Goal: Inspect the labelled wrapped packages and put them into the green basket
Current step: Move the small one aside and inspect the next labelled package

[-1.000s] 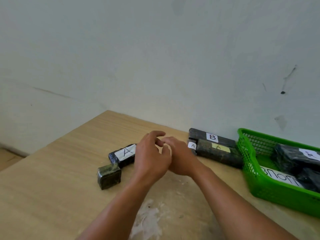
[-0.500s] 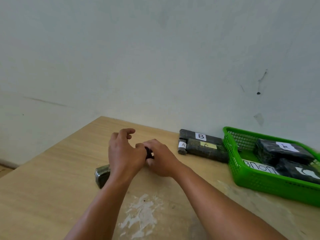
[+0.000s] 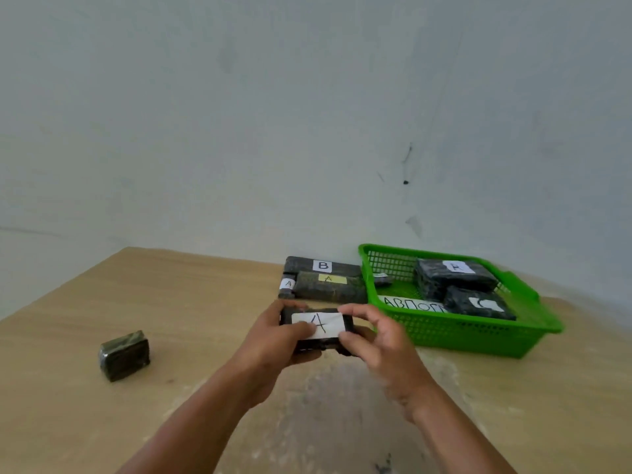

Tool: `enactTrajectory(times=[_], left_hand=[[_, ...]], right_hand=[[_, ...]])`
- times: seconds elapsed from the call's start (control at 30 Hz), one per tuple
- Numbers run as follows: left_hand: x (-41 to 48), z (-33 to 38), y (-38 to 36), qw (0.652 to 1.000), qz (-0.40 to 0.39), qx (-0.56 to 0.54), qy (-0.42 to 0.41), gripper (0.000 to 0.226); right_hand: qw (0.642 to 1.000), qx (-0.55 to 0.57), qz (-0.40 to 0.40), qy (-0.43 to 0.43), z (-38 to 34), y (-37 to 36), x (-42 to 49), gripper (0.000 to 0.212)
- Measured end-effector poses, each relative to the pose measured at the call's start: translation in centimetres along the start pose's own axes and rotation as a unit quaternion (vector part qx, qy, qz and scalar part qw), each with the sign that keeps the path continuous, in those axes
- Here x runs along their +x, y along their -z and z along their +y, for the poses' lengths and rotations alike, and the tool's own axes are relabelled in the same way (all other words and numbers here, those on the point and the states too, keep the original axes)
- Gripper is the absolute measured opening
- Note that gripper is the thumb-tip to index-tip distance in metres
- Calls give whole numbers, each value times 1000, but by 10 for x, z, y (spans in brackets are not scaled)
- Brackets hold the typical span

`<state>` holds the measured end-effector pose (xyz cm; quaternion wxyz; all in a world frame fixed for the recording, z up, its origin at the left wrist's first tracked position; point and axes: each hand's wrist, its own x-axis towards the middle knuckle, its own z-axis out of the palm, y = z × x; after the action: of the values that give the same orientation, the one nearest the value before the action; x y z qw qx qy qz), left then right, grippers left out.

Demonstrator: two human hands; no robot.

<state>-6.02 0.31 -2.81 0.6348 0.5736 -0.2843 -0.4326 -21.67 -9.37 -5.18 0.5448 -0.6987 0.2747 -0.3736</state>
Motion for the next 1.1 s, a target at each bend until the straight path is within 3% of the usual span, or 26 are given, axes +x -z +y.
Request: enactTrajectory(times=[0.1,0.3,0.73,1.1], left_hand=[[-4,-8,-23,999,-23,7,-36,26],[-7,-36,-36,996,-27,22,-86,25],[-3,-47,-25,993,-65,-49,-80,31],[-2,-48,-25,993,-67,-39,-85,31]], right_hand=[[999,38,32,-21,4,15,-13,34],[989,133,21,-58,15,28,-29,40],[992,113,45,-34,15,18,-31,32],[989,128,52,-44,15,20,-31,29]])
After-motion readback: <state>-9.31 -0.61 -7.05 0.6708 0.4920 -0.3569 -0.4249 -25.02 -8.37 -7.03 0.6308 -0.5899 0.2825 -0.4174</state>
